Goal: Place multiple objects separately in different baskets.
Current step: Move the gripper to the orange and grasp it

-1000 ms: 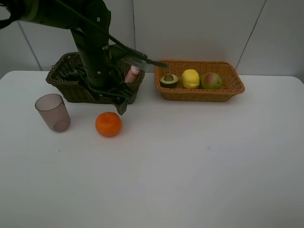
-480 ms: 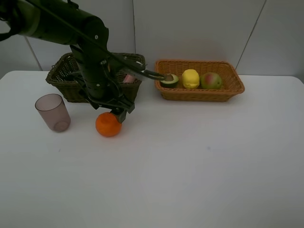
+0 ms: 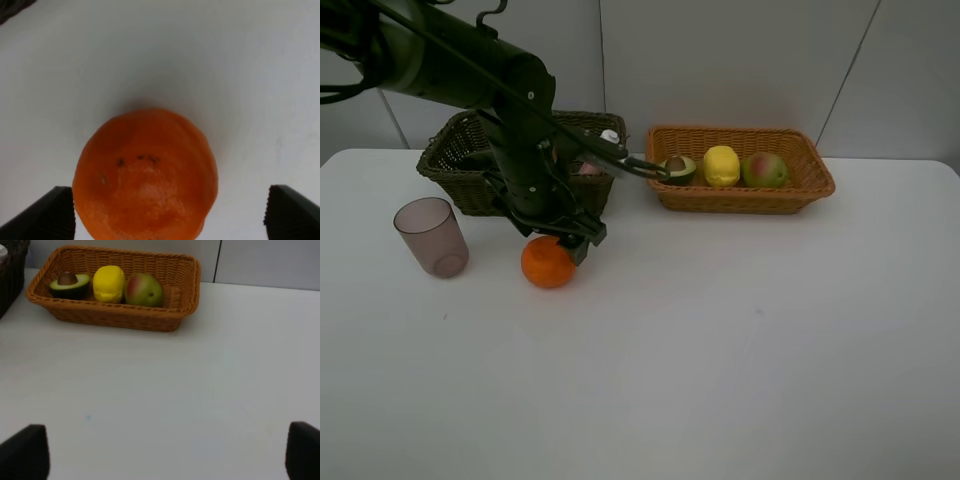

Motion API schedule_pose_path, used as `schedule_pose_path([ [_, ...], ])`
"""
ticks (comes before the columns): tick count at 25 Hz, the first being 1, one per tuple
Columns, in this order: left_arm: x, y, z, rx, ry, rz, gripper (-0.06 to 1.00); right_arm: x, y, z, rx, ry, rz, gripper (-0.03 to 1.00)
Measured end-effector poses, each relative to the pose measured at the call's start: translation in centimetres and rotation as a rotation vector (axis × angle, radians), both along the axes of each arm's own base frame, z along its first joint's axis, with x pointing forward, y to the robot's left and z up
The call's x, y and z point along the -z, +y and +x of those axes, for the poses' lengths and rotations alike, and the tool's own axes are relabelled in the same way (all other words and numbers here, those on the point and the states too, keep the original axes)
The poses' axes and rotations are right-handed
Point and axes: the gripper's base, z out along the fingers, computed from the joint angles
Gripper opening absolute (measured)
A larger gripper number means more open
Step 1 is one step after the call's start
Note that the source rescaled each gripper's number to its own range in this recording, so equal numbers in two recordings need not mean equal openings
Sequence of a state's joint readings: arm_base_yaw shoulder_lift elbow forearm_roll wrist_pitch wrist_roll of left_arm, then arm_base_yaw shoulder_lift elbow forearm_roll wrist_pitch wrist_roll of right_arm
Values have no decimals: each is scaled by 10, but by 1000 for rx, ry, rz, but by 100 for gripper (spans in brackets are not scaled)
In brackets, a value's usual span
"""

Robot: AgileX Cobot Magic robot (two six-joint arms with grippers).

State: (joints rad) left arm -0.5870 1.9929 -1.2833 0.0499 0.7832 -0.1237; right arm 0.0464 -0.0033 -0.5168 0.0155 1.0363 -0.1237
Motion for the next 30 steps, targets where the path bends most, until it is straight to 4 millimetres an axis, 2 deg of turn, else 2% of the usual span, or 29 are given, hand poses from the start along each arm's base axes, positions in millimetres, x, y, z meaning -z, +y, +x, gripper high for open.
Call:
schedule_pose_path([
  [10,1,1,4,-17,-37,12,100,0,0,0,0,0,0,100],
  [17,24,-1,6,-17,-7,31,100,0,0,0,0,0,0,100],
  [30,42,1,7,-13,28,65,100,0,0,0,0,0,-1,100],
])
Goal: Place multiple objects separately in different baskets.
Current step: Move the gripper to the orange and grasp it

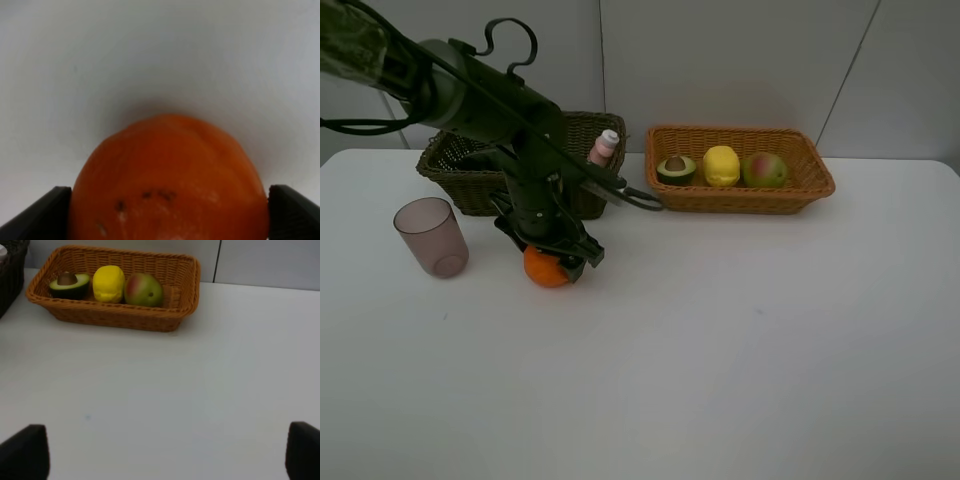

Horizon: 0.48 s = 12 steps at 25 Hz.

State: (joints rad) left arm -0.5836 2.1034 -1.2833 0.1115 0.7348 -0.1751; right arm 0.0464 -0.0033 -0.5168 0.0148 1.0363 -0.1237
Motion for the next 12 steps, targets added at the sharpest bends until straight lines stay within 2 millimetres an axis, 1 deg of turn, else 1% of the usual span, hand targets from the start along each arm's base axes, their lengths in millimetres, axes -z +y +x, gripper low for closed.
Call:
schedule_pose_path([
  [12,3,3,-1,-8,24,17,100,0,0,0,0,0,0,100],
])
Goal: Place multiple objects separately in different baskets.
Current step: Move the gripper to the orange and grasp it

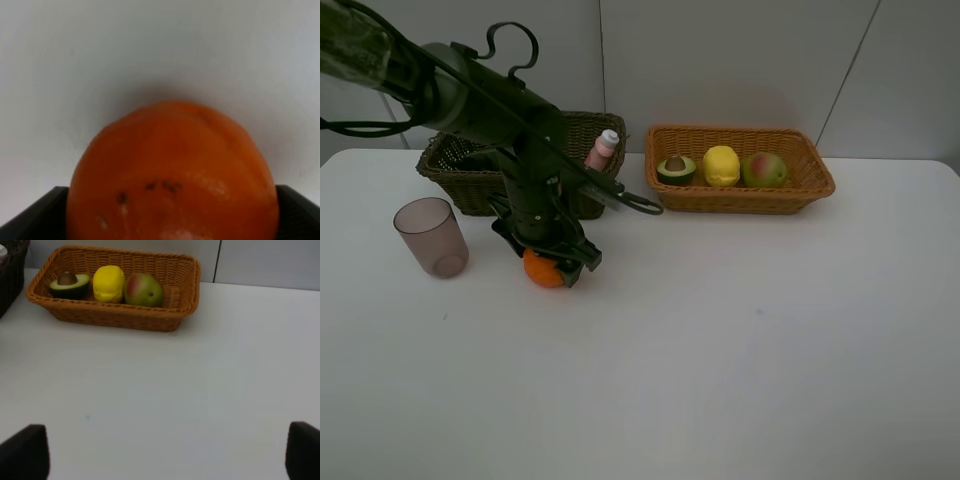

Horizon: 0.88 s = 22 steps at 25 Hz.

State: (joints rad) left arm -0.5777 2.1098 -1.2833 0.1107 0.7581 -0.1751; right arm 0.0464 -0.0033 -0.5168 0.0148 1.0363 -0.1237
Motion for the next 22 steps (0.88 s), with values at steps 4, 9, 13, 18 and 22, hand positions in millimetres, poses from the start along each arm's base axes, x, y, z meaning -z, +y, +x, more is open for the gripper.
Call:
schedule_pose_path([
  [4,0,4,2,-14,5,0,97,0,0,0,0,0,0,100],
  [9,0,6,3,-22,10,2,94,0,0,0,-1,0,1,100],
  [13,0,6,2,-26,13,-1,94,0,0,0,-1,0,1,100],
  [18,0,6,2,-30,13,-1,94,0,0,0,-1,0,1,100],
  [22,0,6,2,-39,9,7,94,0,0,0,-1,0,1,100],
])
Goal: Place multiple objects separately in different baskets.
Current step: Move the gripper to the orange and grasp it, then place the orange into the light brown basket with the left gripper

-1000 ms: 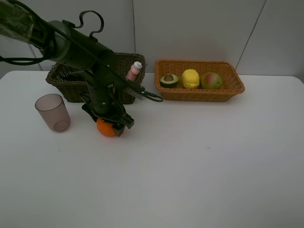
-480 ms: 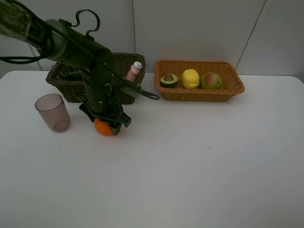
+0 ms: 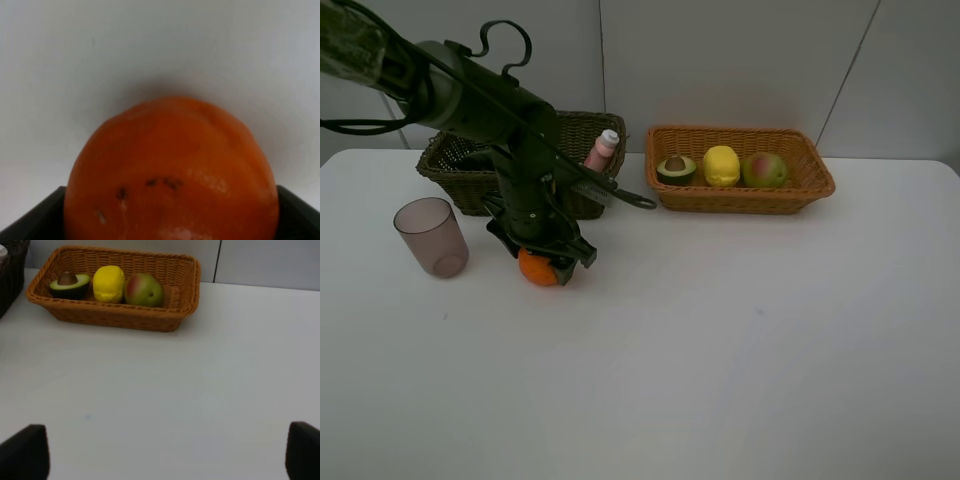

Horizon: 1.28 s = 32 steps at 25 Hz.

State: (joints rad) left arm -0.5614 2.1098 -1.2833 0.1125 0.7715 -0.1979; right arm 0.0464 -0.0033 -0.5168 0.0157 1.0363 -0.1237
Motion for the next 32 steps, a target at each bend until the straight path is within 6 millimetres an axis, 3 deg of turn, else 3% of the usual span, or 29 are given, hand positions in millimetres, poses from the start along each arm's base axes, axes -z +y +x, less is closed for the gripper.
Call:
schedule_pose_path([
  [20,-1,0,-2,-22,17,-4,94,0,0,0,1,0,-1,100],
  [32,-34,-2,-9,-68,67,-49,94,0,0,0,1,0,-1,100],
])
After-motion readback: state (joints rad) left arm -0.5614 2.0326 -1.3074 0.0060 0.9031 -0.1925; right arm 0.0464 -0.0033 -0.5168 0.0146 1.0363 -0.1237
